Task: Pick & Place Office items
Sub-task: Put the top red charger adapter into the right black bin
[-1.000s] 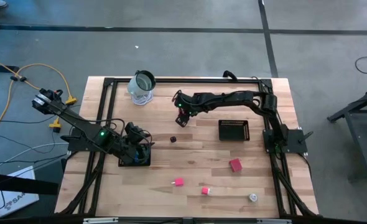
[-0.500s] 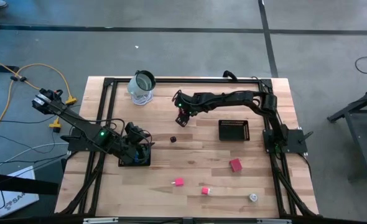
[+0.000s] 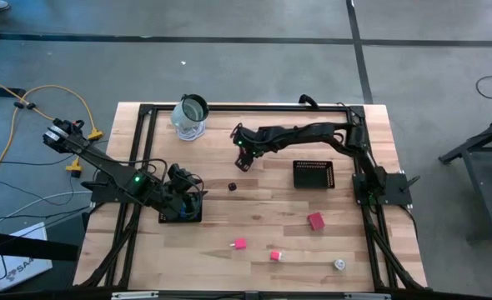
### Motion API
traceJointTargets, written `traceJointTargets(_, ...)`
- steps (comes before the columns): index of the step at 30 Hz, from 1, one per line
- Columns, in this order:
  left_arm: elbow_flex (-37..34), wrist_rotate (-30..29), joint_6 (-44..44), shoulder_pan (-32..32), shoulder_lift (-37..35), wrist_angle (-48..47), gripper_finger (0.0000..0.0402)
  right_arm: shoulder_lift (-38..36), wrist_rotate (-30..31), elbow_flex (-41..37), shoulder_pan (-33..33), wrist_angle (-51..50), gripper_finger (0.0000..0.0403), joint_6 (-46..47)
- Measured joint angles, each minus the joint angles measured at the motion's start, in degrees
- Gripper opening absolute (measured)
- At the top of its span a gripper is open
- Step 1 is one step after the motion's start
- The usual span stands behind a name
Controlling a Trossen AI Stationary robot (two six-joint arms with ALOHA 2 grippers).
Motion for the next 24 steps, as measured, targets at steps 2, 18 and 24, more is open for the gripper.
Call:
traceJointTargets(2,0.0,0.0,0.0,0.0,0.0,0.3,0.0194,0.1,-0.6,-0.1,0.0,-0.3,0.0223,0.0)
traceJointTargets(18,0.0,0.0,0.0,0.0,0.0,1.0,0.0194,0.0,0.6,0.0,-0.2,2.9,0.0223,-1.3)
traceJointTargets(24,0.0,0.0,0.0,0.0,0.0,1.0,0.0194,0.0,0.6,0.0,-0.2,3.0,0.0217,-1.5)
